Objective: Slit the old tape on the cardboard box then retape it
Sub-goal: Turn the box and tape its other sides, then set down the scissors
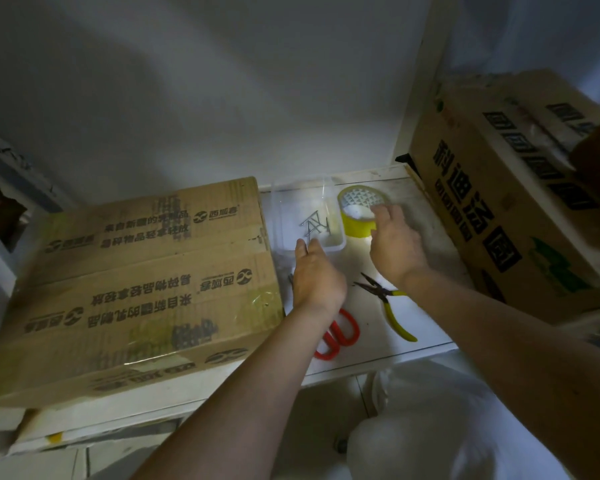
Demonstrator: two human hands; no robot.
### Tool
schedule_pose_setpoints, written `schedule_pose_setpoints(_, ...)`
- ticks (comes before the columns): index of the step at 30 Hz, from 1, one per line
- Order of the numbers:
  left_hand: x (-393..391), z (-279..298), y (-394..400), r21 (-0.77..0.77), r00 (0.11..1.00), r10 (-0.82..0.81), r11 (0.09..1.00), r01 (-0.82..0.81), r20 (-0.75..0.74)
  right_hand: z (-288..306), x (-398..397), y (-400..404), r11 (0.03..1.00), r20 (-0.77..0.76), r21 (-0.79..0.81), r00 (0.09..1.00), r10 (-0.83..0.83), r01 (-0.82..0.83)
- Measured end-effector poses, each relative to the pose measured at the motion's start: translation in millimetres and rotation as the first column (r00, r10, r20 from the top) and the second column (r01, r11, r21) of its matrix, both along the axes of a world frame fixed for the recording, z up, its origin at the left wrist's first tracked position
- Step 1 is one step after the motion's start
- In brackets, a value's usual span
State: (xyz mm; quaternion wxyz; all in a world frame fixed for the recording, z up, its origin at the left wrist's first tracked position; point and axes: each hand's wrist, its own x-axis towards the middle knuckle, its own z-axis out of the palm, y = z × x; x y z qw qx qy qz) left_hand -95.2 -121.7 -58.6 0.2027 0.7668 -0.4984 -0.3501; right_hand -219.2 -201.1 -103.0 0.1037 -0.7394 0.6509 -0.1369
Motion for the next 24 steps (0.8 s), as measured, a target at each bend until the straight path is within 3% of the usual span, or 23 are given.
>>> schedule_pose_setpoints(3, 0.5, 0.2, 0.9, -0.021, 1.0, -0.011, 1.0, 0.011, -0.014, 1.7, 4.5, 42.5, 0.994, -0.047, -0.092, 0.997, 0.062, -0.066)
schedule_pose_setpoints(8, -1.9, 10.5, 8.2, -0.078, 0.999, -0.012, 0.997, 0.008, -0.042, 0.9, 26.9, 99.3, 0.924, -0.077, -0.004, 0.921, 0.382, -0.383)
schedule_pose_setpoints(9, -2.3, 13.0, 9.5, -0.078, 0.999, -0.016, 0.997, 0.012, -0.041, 3.8, 32.7, 103.9, 0.912, -0.095, 0.083, 0.907, 0.409, -0.403)
schedule_pose_setpoints(13, -1.7, 22.4, 18.0, -0.051, 0.999, -0.05, 0.998, 0.049, -0.011, 3.1, 50.9, 110.4, 0.911, -0.243, 0.237, 0.887, 0.392, -0.337)
schedule_pose_setpoints(17, -0.2, 29.6, 26.9, -0.026, 0.997, -0.074, 0.997, 0.073, -0.022, 12.8, 50.3, 109.6, 0.891, -0.232, 0.324, 0.886, 0.4, -0.318)
schedule_pose_setpoints(21, 1.0, 35.6, 30.3, -0.029, 1.0, -0.025, 0.999, 0.025, -0.003, 70.2, 5.2, 90.0, 0.783, -0.32, 0.538, 0.784, 0.532, -0.312)
schedule_pose_setpoints(24, -4.0, 35.5, 31.8, -0.027, 0.999, -0.041, 0.999, 0.041, 0.015, 109.2, -37.1, 61.5, 0.792, -0.423, 0.579, 0.759, 0.495, -0.194)
